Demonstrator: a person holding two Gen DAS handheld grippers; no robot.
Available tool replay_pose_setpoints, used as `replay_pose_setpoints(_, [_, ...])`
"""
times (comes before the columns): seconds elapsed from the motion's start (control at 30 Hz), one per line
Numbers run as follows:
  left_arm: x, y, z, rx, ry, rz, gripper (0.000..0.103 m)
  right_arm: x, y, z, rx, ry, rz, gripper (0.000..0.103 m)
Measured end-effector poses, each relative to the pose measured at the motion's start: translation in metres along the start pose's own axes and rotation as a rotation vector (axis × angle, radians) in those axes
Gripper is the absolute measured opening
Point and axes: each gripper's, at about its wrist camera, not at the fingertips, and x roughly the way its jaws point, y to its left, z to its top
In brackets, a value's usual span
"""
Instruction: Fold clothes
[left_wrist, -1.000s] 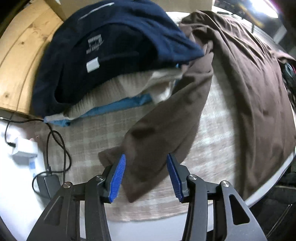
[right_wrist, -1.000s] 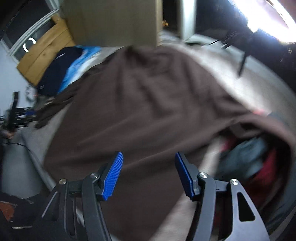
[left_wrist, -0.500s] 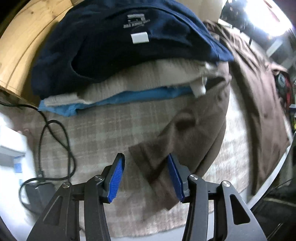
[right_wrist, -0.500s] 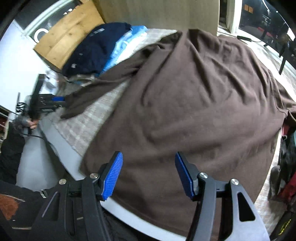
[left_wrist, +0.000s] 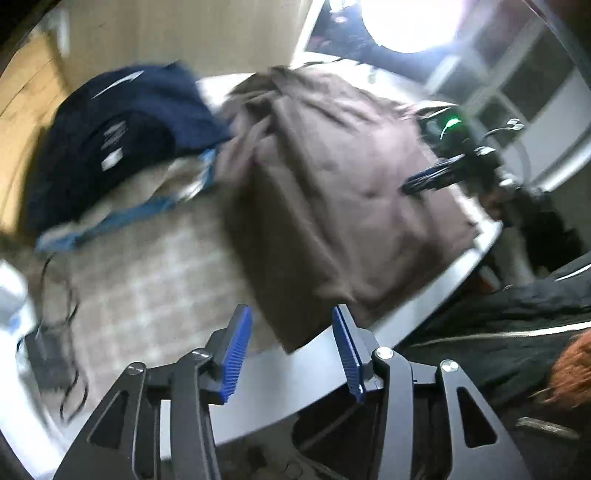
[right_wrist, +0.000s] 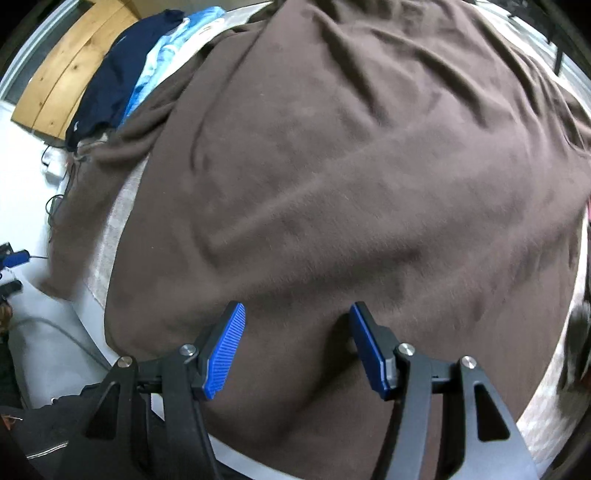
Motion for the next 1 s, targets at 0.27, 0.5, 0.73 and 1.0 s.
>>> replay_pose_setpoints(0.27, [0.071, 0.002, -0.002, -0.186, 0.119, 0.028, 0.044, -0.005, 0.012, 0.007, -0.09, -0.003, 0.004, 0.058])
replay_pose_setpoints(0.5, [0.098, -0.043, 0.014, -0.035, 0.14, 0.086, 0.013, -0.003, -0.009, 0.002, -0.058, -0.009, -0.004, 0.059])
replay_pose_setpoints(0.73, [0.044, -0.068, 0.051, 0.113, 0.045, 0.188, 0.005, 0.0, -0.024, 0.001, -0.037, -0.023, 0.047, 0.059])
replay_pose_setpoints(1.0, [-0.131, -0.076, 0.132, 0.329, -0.241, 0.67, 0.006, 0.001, -0.026, 0.005, -0.051, -0.008, 0.071, 0.069])
